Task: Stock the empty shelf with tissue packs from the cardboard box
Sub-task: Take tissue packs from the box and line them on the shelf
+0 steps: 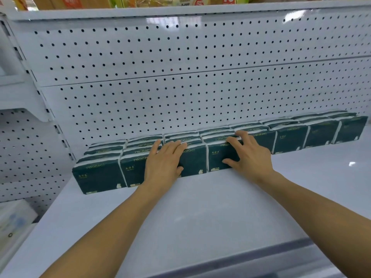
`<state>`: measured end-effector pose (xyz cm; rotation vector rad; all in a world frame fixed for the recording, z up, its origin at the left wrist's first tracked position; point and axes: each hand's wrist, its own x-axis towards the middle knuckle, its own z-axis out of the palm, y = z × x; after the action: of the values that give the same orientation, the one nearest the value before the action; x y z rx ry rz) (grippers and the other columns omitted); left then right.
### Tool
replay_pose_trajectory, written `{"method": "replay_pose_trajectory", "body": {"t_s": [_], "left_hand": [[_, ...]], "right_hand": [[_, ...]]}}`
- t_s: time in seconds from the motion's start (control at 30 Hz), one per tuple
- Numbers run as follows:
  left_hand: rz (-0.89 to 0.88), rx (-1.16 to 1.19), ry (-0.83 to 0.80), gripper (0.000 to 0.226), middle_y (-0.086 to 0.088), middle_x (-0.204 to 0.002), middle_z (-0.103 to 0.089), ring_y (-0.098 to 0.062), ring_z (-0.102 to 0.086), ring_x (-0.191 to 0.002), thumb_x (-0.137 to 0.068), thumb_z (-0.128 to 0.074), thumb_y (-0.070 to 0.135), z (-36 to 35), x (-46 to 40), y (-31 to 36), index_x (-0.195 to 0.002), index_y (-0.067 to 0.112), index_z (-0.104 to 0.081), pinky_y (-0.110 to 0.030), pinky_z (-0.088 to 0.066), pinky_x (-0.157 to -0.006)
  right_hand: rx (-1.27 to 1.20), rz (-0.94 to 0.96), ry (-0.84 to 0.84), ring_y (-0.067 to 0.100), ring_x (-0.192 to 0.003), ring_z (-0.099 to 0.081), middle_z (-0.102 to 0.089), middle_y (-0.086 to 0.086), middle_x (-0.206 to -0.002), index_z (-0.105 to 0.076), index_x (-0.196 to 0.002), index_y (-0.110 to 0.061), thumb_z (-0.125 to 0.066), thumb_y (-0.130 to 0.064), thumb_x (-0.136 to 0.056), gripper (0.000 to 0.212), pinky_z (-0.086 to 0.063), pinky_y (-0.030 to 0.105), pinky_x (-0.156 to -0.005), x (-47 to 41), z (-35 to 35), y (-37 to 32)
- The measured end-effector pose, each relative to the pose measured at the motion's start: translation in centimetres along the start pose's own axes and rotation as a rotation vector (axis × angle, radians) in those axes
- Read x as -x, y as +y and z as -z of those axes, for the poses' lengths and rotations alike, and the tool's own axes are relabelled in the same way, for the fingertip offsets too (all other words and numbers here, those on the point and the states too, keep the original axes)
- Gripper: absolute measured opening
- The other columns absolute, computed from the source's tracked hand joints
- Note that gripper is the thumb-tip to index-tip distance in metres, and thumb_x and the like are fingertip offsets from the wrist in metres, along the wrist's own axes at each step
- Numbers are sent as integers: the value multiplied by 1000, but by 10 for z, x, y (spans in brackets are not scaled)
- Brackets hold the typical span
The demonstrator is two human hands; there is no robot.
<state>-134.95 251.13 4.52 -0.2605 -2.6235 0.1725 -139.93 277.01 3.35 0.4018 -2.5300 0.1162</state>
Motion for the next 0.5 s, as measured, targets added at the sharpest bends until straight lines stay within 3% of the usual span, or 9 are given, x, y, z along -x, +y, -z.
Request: {"method": "replay_pose_trajectory", "body": {"t_s": [0.17, 0.33, 0.4, 0.47, 0.5], "left_hand": [[14, -12, -26, 68, 9, -159, -26, -13, -25, -146, -97, -55, 39, 4, -1, 2, -154, 30, -19, -41, 3, -121], [30, 10, -61, 72, 7, -155, -31, -14, -26, -145, -93, -57, 48, 17, -2, 7, -153, 29, -21, -46, 5, -121], [54, 29, -45, 74, 6, -157, -30, -14, -24, -146, -93, -55, 52, 27, 3, 10, -153, 28, -20, -47, 5, -121], [72, 65, 7, 72, 5, -158, -30, -14, -23, -147, -93, -53, 54, 39, 13, 15, -153, 27, -22, -47, 2, -122], [74, 91, 44, 71, 5, -157, -31, -15, -25, -146, -93, -53, 54, 45, 21, 18, -152, 26, -24, -46, -1, -122]], "right_hand": [[45, -19, -55, 24, -115, -48, -37, 2, -141, -46, -130, -30, -66, -57, -81, 60, -38, 27, -51, 0, 6, -4], [125, -114, -143, 30, -115, -48, -24, 5, -149, -19, -145, -28, -53, -64, -87, 77, -44, 34, -62, 5, 22, -20], [105, -120, -94, 32, -125, -43, -19, 7, -154, -14, -149, -24, -47, -63, -90, 77, -47, 41, -80, 13, 33, -26], [54, -38, -1, 31, -135, -36, -24, 8, -156, -22, -149, -22, -48, -58, -92, 72, -39, 47, -101, 26, 43, -31], [11, 23, 56, 32, -135, -38, -30, 9, -154, -30, -147, -20, -52, -54, -91, 69, -37, 50, -104, 34, 47, -33]]}}
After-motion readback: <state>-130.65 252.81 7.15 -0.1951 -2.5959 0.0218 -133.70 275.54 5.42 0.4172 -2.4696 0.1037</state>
